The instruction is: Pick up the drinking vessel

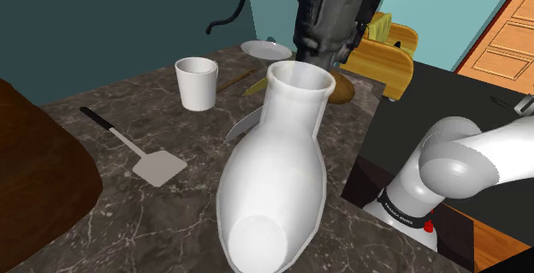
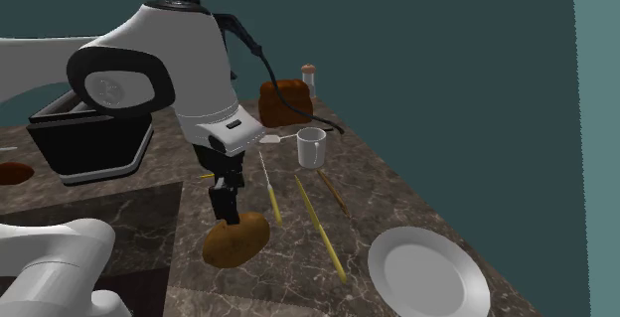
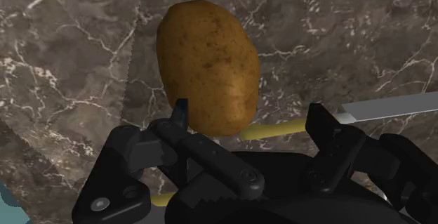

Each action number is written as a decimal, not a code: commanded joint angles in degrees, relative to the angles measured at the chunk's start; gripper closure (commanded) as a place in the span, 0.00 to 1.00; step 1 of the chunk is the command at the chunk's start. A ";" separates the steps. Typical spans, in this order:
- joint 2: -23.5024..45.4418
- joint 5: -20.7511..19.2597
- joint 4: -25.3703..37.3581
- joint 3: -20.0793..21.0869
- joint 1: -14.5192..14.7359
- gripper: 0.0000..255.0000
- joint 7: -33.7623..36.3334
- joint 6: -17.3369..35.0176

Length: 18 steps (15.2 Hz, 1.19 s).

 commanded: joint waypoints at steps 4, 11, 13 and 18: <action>3.80 1.30 2.51 4.03 0.68 0.00 4.45 2.09; 14.66 1.73 10.98 13.18 1.03 0.00 15.02 6.06; 18.25 1.03 14.07 15.73 0.91 0.00 18.21 6.85; 28.28 -2.68 23.22 22.07 0.48 0.00 26.76 7.80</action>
